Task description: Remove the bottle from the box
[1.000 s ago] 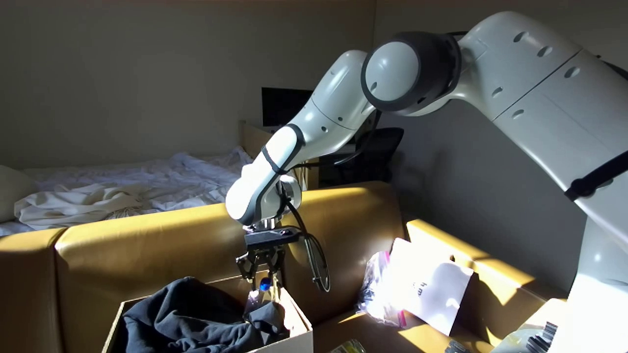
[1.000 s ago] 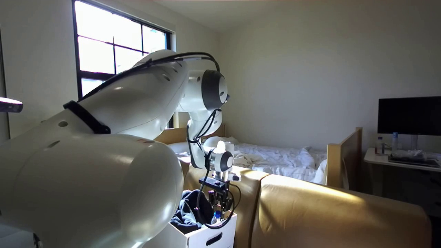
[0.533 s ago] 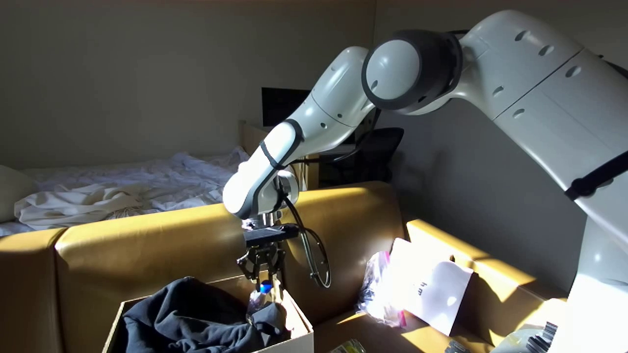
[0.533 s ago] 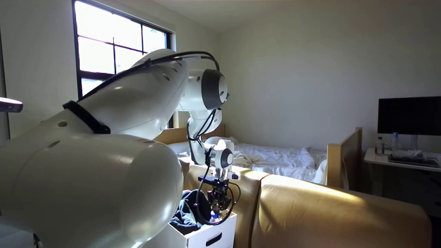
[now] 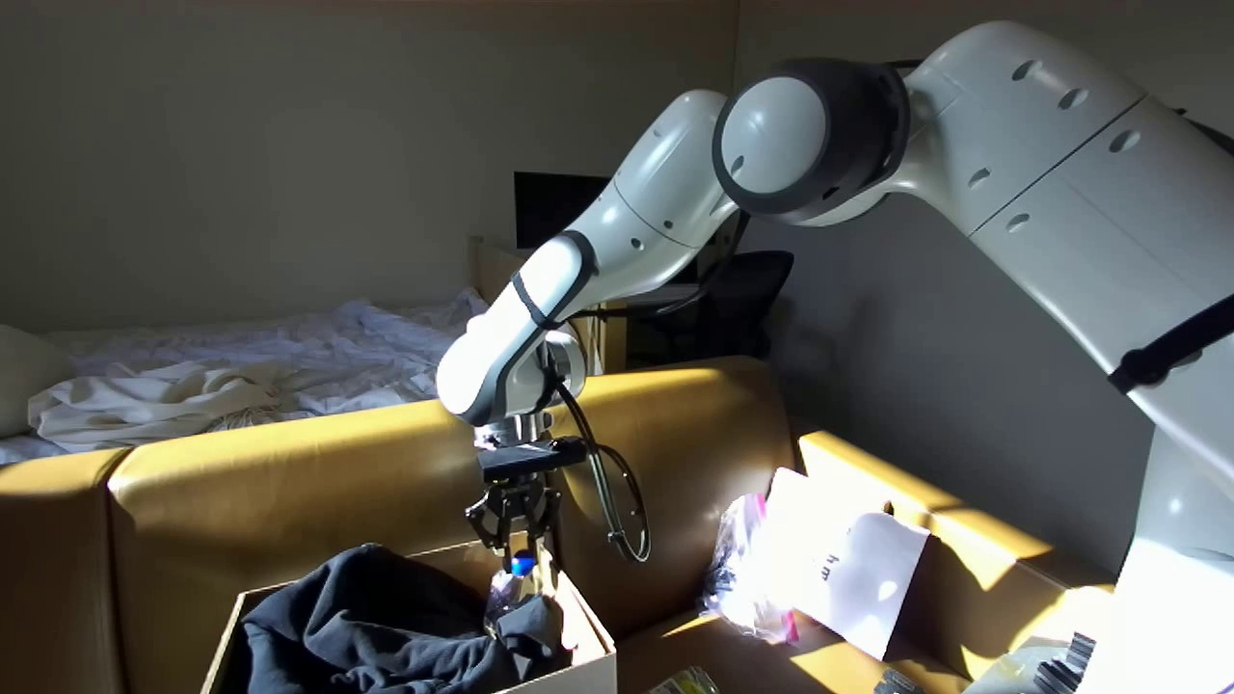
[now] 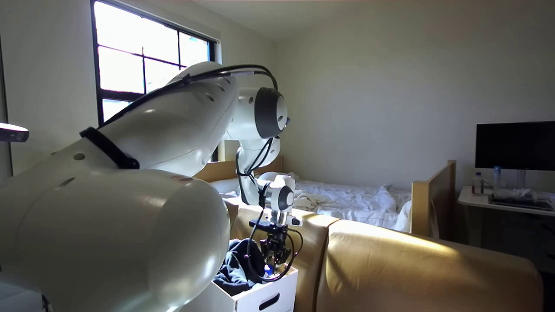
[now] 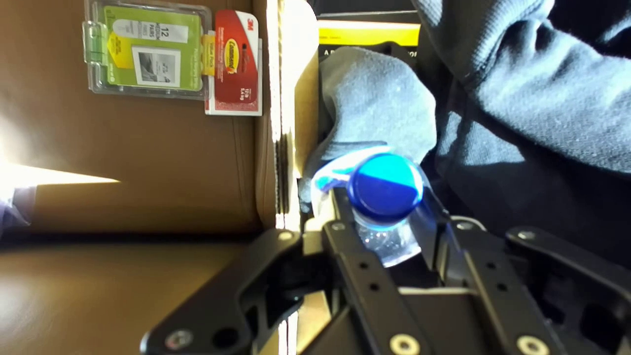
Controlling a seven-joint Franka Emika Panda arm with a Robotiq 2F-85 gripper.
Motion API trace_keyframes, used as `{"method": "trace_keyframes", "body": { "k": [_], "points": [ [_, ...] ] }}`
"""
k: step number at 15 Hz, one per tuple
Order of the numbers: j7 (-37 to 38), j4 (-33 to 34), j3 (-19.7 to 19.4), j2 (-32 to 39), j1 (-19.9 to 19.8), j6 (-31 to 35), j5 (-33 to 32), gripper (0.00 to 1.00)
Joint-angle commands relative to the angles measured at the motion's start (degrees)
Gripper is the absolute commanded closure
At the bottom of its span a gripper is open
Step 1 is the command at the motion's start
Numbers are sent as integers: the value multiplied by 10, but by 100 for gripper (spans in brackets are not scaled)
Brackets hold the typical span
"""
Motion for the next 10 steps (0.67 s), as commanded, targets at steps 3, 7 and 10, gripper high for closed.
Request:
{"method": "trace_keyframes", "body": {
  "k": [3, 7, 10],
  "points": [
    [-3, 6, 1, -13, -4, -52, -31, 84],
    [4, 6, 0, -11, -2, -30, -30, 84],
    [5, 5, 6, -11, -7, -29, -18, 84]
  ]
}}
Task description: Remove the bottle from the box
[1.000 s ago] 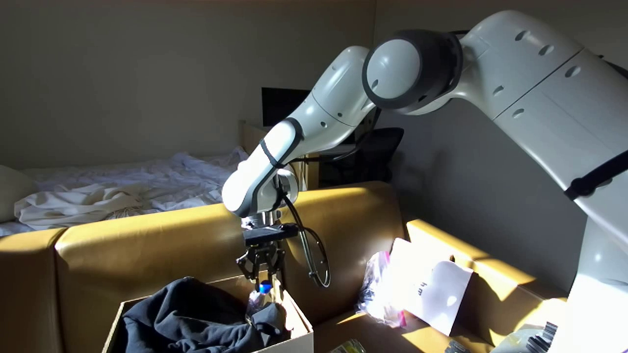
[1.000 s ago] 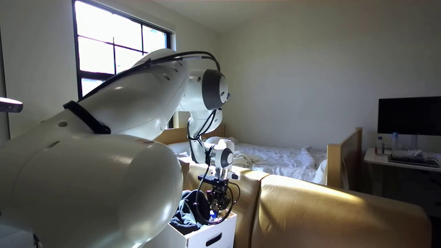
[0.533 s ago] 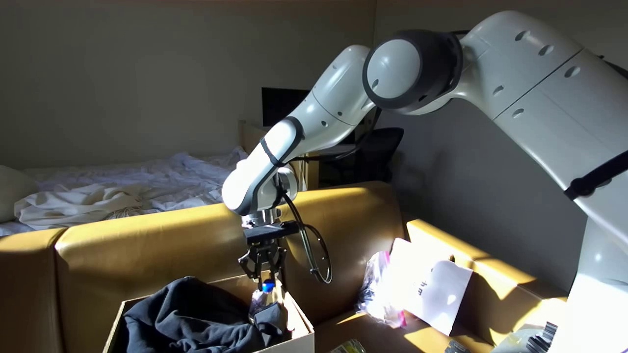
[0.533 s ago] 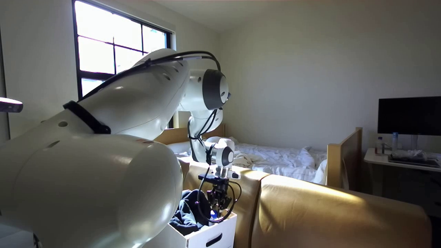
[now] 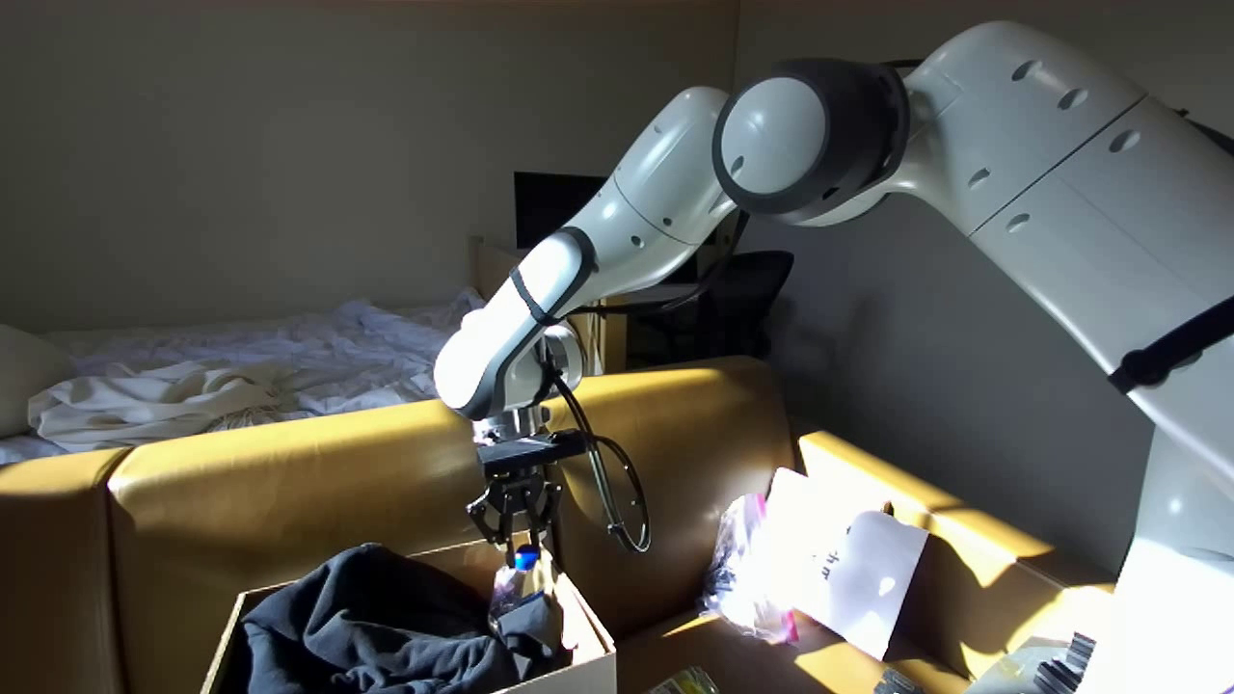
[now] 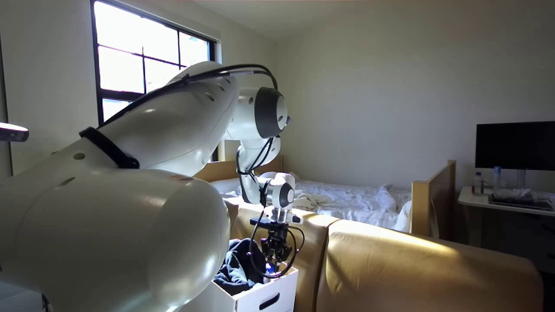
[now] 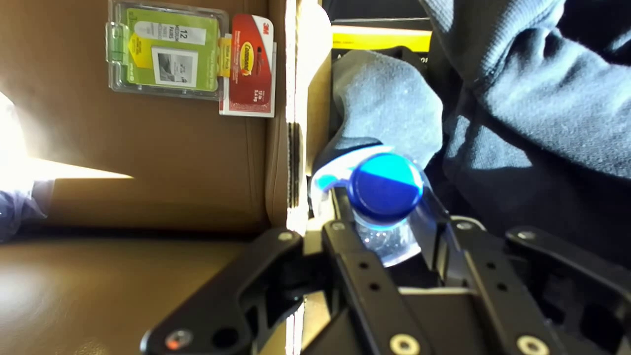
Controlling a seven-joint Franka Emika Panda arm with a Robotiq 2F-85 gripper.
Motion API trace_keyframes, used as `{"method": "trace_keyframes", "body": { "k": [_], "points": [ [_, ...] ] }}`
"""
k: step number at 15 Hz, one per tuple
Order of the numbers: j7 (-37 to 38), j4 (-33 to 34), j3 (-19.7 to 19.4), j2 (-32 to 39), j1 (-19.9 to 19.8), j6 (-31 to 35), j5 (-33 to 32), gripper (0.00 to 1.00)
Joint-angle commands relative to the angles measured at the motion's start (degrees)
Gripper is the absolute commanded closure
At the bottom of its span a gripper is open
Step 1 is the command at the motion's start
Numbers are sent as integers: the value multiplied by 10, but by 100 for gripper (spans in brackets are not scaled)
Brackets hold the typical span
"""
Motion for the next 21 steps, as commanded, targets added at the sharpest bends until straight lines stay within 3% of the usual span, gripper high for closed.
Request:
{"method": "trace_keyframes", "body": {
  "k": [1, 6, 7, 8, 9, 14, 15, 21],
  "points": [
    [4, -9, 6, -11, -7, -3, -5, 84],
    [0, -10, 0, -9, -2, 26, -15, 84],
    [-11, -54, -2, -88, -19, -19, -13, 84],
    [-30, -75, 10, -96, -41, -15, 9, 85],
    [1, -4, 4, -17, -12, 2, -6, 66],
    [-13, -46, 13, -75, -37, -10, 0, 66],
    [-13, -48, 13, -75, -37, -10, 0, 86],
    [-107, 31, 15, -122, -63, -78, -37, 85]
  ]
}}
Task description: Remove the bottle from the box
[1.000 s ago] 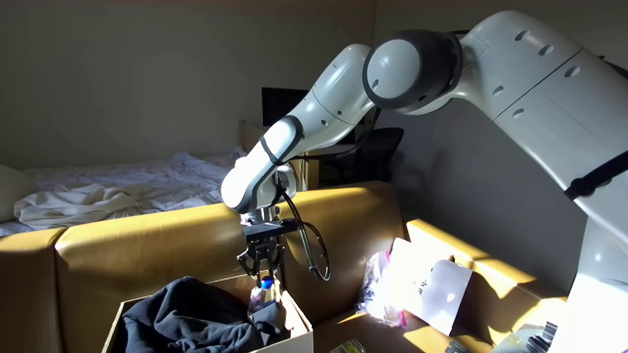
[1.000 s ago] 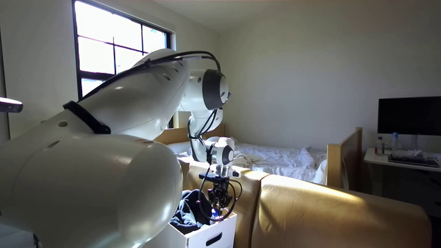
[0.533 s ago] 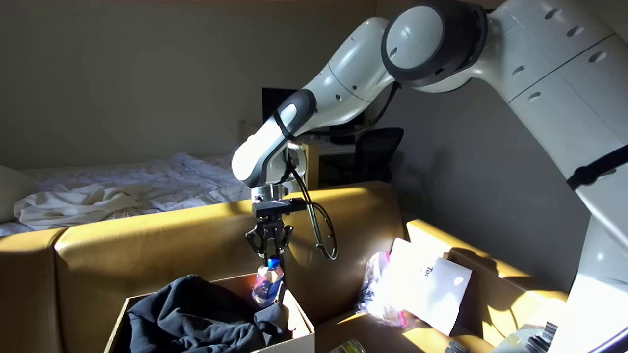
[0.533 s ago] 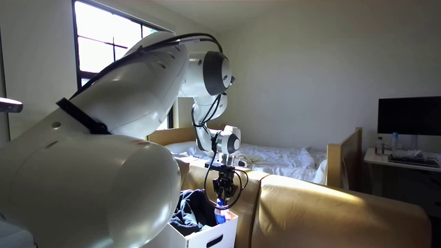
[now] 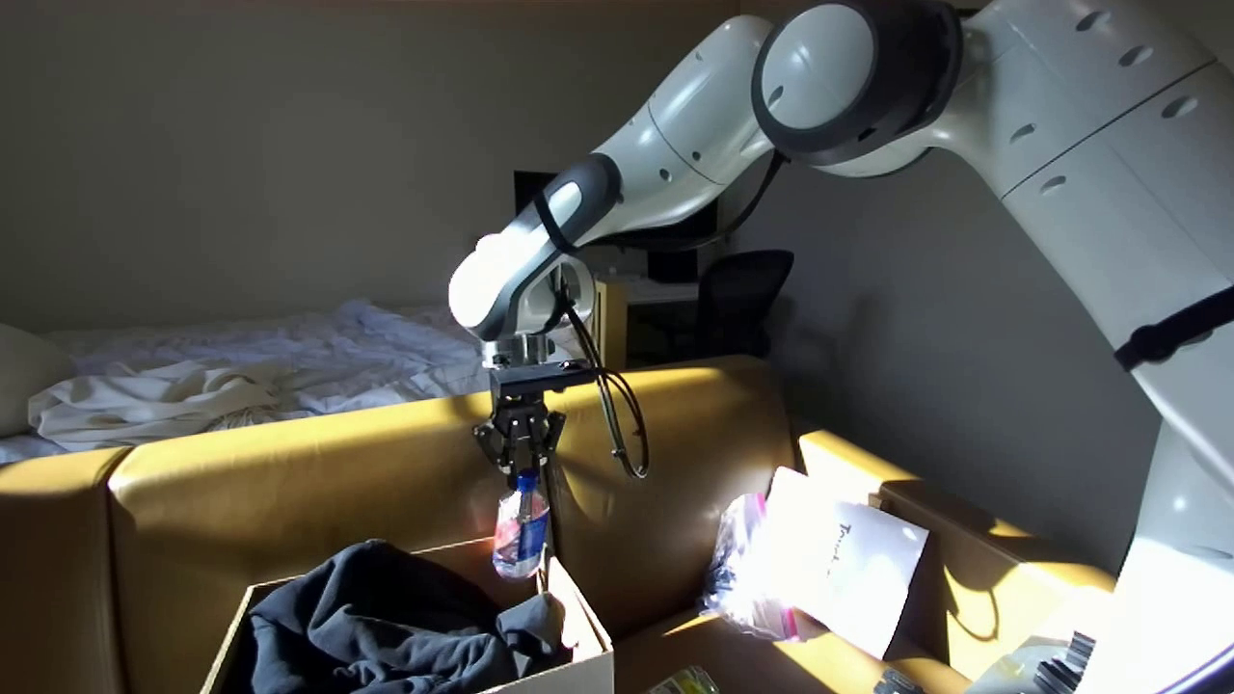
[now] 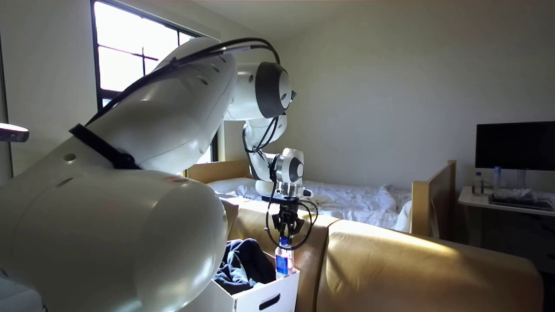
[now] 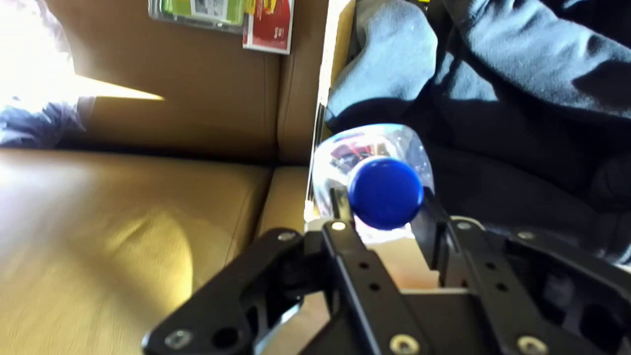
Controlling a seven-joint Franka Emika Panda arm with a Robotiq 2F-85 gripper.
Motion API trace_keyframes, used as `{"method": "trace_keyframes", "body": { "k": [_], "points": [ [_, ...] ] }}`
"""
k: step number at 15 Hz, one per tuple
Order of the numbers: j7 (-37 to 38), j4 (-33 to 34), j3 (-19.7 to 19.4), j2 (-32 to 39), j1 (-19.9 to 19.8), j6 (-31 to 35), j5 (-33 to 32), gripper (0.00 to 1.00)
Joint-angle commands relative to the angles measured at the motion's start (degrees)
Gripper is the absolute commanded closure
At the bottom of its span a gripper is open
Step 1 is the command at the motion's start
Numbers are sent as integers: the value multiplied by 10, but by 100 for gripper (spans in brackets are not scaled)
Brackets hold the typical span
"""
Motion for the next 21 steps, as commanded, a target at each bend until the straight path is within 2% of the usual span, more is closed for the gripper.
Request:
{"method": "trace_keyframes", "body": {
  "k": [1, 4, 7, 10, 11, 14, 17, 21],
  "points": [
    [-86, 42, 16, -53, -42, -91, 0, 86],
    [-115, 76, 8, -89, -69, -185, 3, 85],
    [-102, 59, -3, -136, -92, -246, 4, 85],
    [-70, 40, -20, -171, -98, -288, -17, 85],
    [-61, 35, -26, -180, -100, -295, -19, 85],
    [-17, 14, -51, -204, -89, -285, -89, 86],
    [27, -9, -71, -233, -97, -282, -153, 86],
    [31, -64, -97, -300, -138, -253, -168, 86]
  ]
}}
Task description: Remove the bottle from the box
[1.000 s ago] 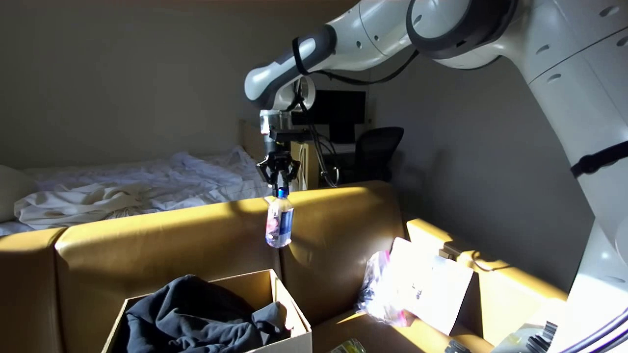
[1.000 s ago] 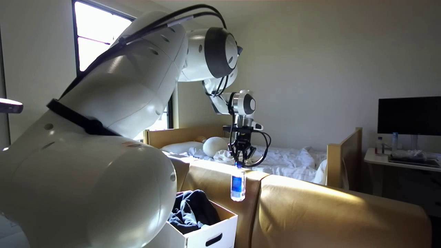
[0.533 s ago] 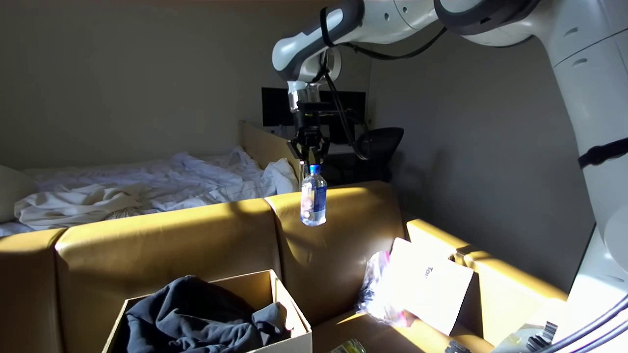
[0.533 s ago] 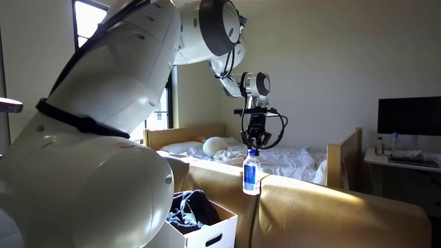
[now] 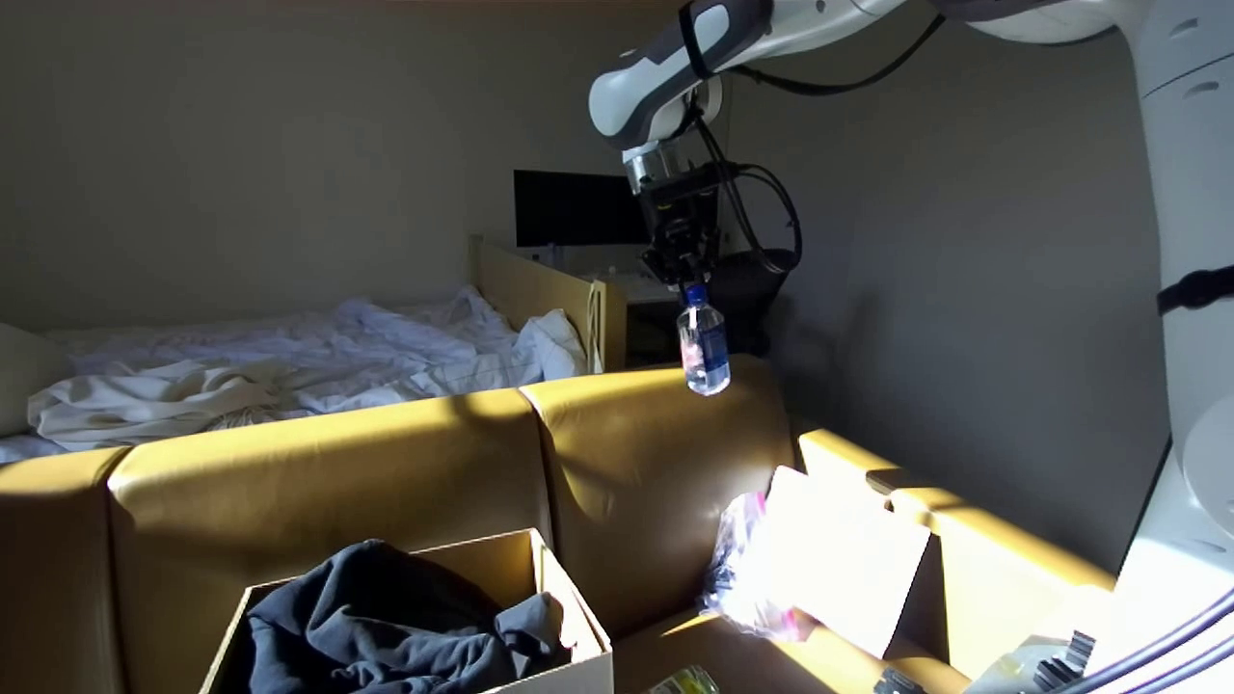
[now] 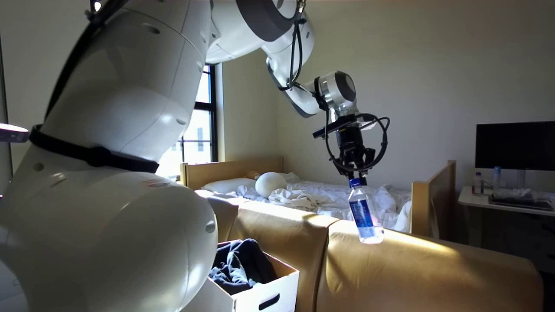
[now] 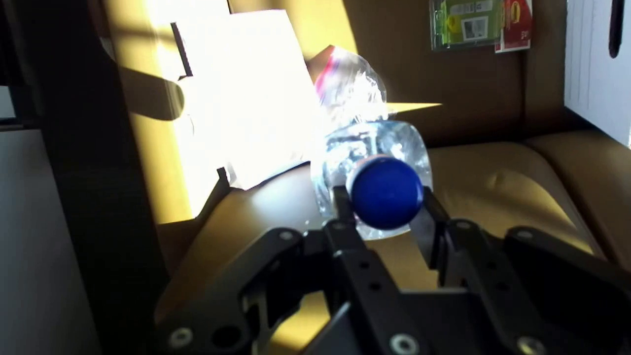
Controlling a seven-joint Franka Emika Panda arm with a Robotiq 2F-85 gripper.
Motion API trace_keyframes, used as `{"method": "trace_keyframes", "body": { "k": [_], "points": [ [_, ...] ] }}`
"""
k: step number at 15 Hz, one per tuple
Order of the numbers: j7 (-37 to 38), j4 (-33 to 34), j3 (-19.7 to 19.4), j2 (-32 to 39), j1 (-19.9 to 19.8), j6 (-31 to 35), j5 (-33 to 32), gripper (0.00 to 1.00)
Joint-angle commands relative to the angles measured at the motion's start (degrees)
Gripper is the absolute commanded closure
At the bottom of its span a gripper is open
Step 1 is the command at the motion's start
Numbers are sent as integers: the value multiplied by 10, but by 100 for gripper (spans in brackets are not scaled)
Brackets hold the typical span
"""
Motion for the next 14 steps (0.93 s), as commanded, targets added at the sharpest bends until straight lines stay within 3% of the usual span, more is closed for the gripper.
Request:
{"method": "trace_keyframes", "body": {
  "k": [1, 4, 6, 9, 12, 13, 14],
  "points": [
    [9, -89, -17, -99, -42, 35, -16, 86],
    [18, -145, -37, -171, -80, 104, -23, 86],
    [7, -179, -53, -215, -107, 157, -61, 86],
    [27, -218, -70, -236, -149, 261, -101, 86],
    [42, -250, -69, -254, -168, 304, -81, 86],
    [8, -214, -74, -228, -176, 273, -75, 86],
    [9, -219, -74, -229, -178, 276, -75, 66]
  ]
}}
